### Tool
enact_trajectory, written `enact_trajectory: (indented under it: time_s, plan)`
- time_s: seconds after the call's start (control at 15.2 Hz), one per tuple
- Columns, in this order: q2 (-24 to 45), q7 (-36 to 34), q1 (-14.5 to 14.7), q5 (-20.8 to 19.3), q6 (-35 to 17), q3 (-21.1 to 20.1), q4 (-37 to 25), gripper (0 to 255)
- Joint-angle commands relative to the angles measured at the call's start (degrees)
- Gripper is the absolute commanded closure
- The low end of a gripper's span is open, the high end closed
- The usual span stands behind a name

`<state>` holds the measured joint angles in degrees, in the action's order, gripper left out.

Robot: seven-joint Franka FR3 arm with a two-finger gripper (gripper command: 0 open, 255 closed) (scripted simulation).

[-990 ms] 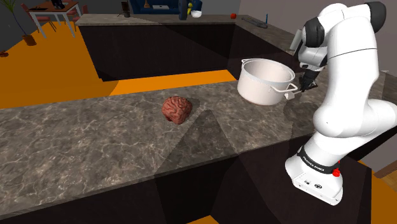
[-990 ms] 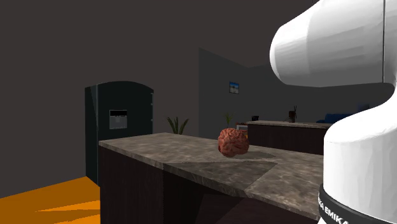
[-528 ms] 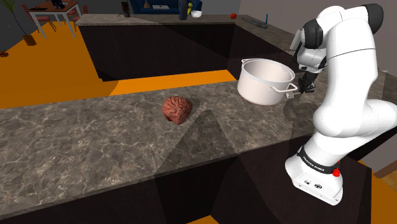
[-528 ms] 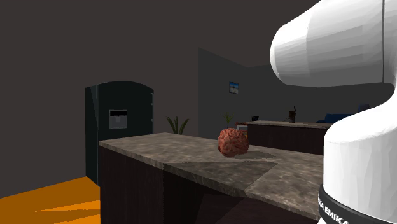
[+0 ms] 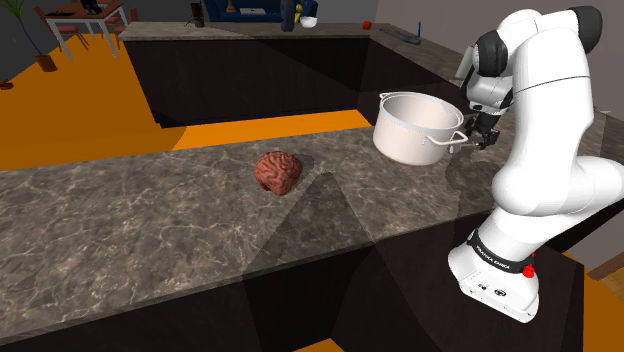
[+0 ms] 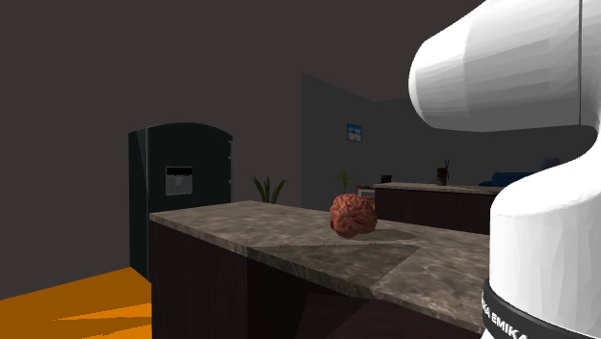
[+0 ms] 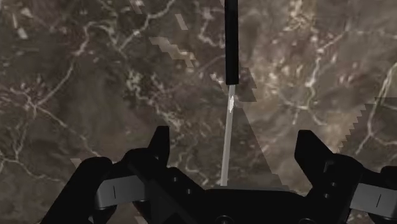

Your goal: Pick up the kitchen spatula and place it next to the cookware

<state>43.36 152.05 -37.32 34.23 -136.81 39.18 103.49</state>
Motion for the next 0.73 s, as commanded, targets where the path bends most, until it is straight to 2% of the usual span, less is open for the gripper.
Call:
enact_trajectory:
  time_s: [0.0, 0.2, 0.66]
  plan:
    - [-1.4, -0.5, 0.8, -0.9, 1.0, 1.0, 0.3, 0]
    - [-5.1, -2.0, 3.0, -3.6, 4.1, 3.7, 0.9, 0]
    - [-5.1, -2.0, 3.0, -3.6, 4.0, 3.7, 0.9, 0]
